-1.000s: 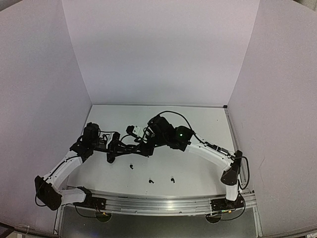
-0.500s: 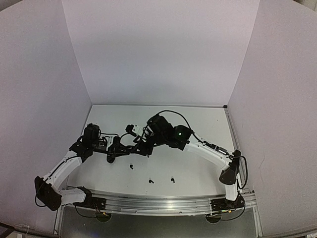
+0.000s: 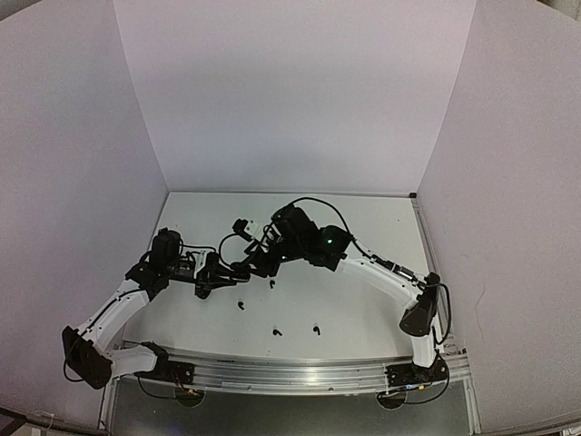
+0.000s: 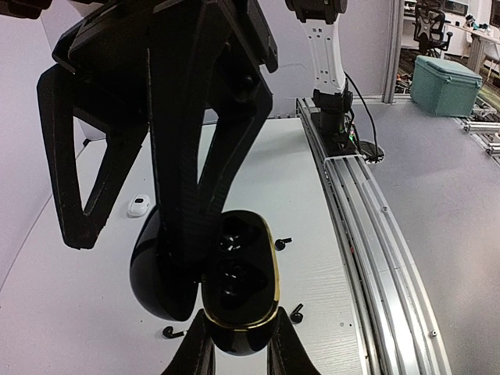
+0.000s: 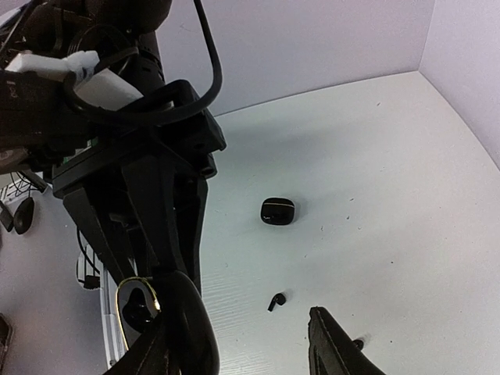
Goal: Insert the wireless bluetooth earbuds into the charging case
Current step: Open the charging case, then pick up the right earbud from the center of the board.
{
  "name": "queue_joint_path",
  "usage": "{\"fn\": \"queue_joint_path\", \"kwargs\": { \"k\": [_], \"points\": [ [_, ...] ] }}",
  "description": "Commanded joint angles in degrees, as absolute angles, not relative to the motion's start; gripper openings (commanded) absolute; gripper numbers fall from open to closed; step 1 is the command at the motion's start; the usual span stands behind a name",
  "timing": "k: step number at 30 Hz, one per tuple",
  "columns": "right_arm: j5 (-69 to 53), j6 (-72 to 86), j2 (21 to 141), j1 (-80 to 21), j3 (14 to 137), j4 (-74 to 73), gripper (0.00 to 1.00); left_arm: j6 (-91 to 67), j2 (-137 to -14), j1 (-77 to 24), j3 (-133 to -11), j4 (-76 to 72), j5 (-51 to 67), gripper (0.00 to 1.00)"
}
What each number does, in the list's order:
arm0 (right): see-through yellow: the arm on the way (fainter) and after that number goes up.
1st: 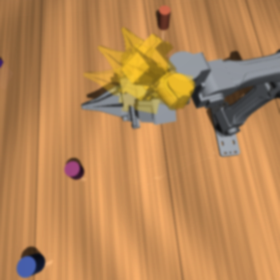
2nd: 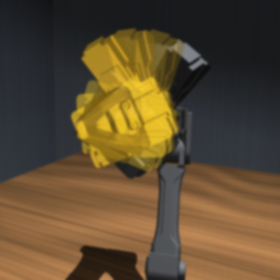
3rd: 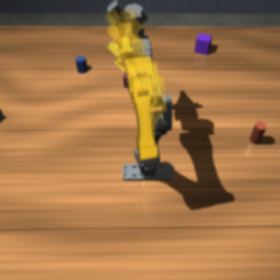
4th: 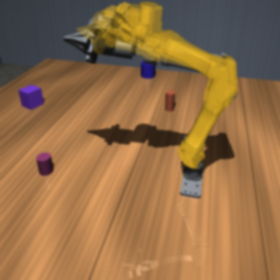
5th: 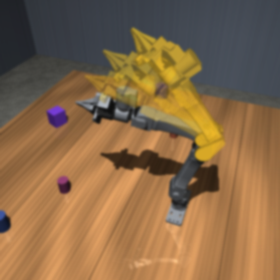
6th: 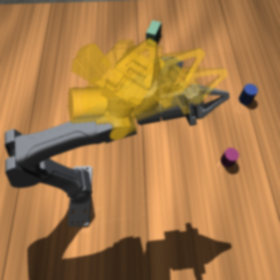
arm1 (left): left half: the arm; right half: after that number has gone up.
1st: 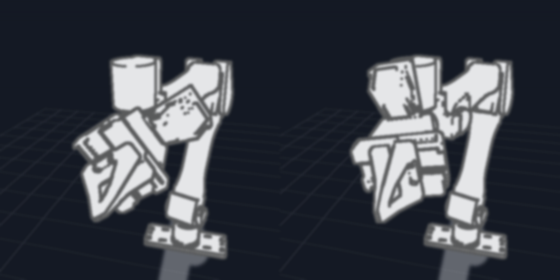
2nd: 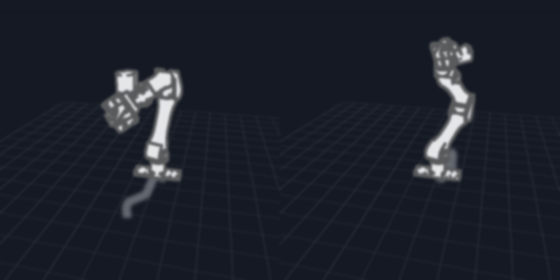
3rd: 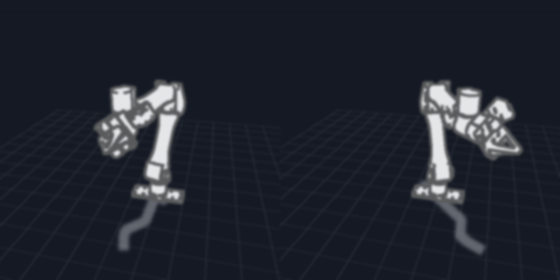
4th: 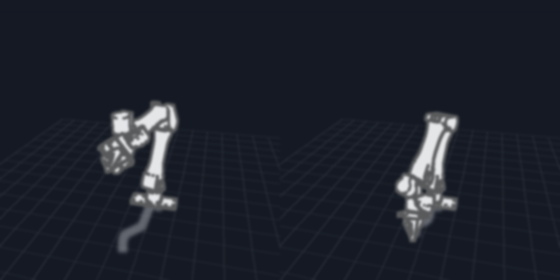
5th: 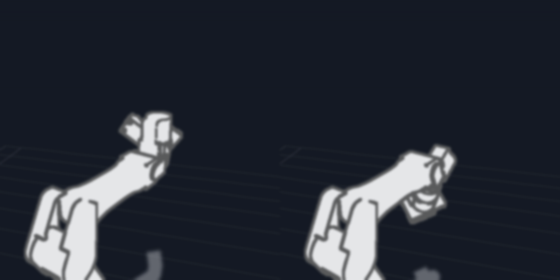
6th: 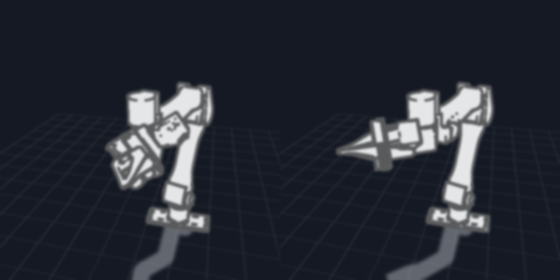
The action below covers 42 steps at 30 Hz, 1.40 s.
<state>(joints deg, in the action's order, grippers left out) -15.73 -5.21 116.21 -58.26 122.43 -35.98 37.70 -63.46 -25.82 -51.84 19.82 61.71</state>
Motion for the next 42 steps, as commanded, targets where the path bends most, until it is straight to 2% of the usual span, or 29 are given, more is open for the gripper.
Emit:
{"fn": "queue_joint_path", "kwargs": {
  "k": [1, 12, 26, 28, 30, 32, 34, 37, 42],
  "points": [
    [-14.9, -4.4, 116.9, -58.0, 122.5, -35.5, 0.50, 33.4, -61.3, -26.1, -51.4, 13.5, 63.9, 0.00],
    [-19.7, -1.5, 117.9, -56.6, 124.1, -35.5, 0.54, 18.2, -61.3, -26.0, -47.2, 5.6, 63.7, 0.00],
    [-25.0, -0.4, 117.8, -56.4, 126.7, -35.2, 0.59, 16.3, -61.9, -26.1, -46.6, 5.2, 63.5, 0.00],
    [-25.2, -0.4, 117.9, -56.4, 127.5, -35.2, 0.62, 16.1, -62.0, -26.0, -46.5, 5.2, 63.3, 0.00],
    [-24.9, 0.8, 117.8, -56.4, 128.4, -35.1, 0.72, 15.2, -61.8, -26.1, -46.3, 4.4, 62.9, 0.00],
    [-23.8, 2.4, 117.7, -56.4, 129.6, -35.0, 0.84, 13.7, -61.8, -26.0, -45.9, 3.5, 62.2, 0.00],
    [-20.6, 5.0, 116.8, -56.0, 130.2, -35.0, 0.89, 12.1, -61.6, -26.0, -45.3, 2.1, 61.2, 0.00],
    [-13.5, 10.4, 114.1, -55.1, 128.3, -35.0, 0.90, 9.2, -60.9, -26.0, -43.9, -0.4, 59.3, 0.00],
    [-1.4, 18.3, 108.0, -54.9, 118.3, -35.0, 0.90, 6.3, -60.2, -26.0, -42.4, -4.0, 57.7, 0.00]
  ]
}}
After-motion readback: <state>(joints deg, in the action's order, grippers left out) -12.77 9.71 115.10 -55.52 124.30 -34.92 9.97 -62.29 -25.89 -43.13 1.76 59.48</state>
